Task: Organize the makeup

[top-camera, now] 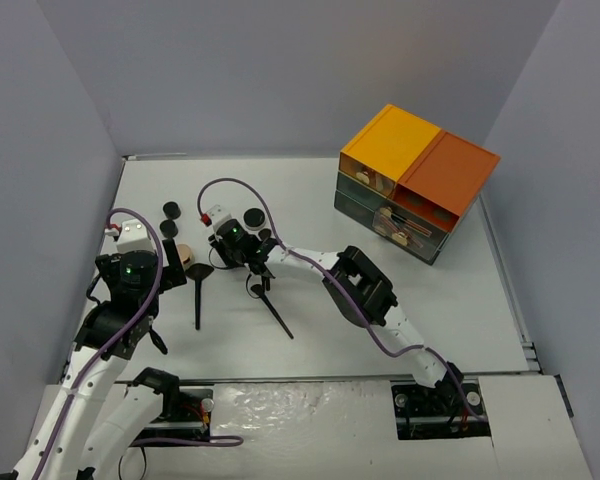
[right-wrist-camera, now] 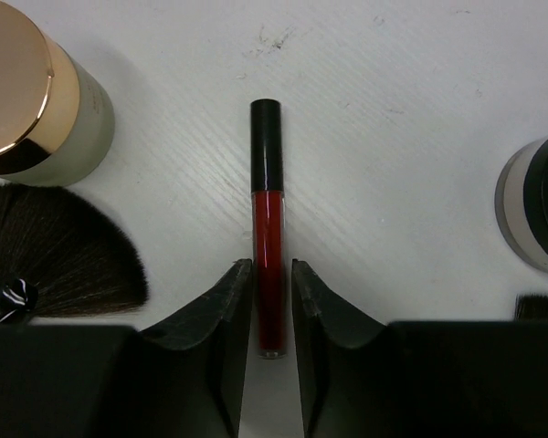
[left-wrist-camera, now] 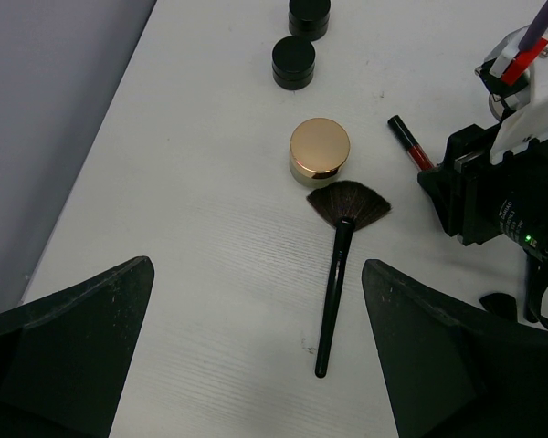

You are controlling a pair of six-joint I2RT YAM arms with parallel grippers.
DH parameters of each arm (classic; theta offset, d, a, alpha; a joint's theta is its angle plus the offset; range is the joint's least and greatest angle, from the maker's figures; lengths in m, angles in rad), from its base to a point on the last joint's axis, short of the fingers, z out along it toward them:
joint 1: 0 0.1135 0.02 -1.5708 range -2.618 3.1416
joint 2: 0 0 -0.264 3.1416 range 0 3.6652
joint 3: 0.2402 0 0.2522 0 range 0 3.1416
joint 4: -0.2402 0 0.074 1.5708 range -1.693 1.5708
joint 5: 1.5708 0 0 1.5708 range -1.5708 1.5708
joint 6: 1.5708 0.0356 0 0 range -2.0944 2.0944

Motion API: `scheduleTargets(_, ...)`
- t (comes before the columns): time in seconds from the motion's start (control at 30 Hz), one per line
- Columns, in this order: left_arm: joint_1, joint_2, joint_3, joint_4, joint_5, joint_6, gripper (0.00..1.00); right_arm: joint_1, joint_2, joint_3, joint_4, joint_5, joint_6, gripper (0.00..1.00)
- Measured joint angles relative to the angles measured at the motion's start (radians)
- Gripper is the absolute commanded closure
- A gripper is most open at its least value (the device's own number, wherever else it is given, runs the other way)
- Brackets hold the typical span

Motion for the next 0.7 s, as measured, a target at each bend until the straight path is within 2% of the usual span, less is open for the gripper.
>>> scheduleTargets(0.07,0.000,0.000,0.000,0.000,0.000,0.000,0.03,0.000,-0.003,-0.018,0.024,0.015,-0.004,1.00)
scheduleTargets(0.23,0.000,-0.001,0.000,0.000,0.000,0.000,0.03,0.000,-0.052,-0.089,0.037,0.022,-0.029,1.00)
scheduleTargets(0.4,0.000,-0.008,0.000,0.000,0.000,0.000,0.03,-0.001,-0.196,-0.188,-0.038,-0.001,-0.084,1.00)
scheduleTargets(0.57,0.000,-0.011,0.000,0.001,0.006,0.001,0.03,-0.018,-0.459,-0.301,-0.100,-0.015,-0.149,1.00)
scheduleTargets(0.7,0.000,-0.006,0.000,0.002,0.018,0.001,0.03,-0.111,-0.753,-0.413,-0.172,-0.018,-0.185,1.00)
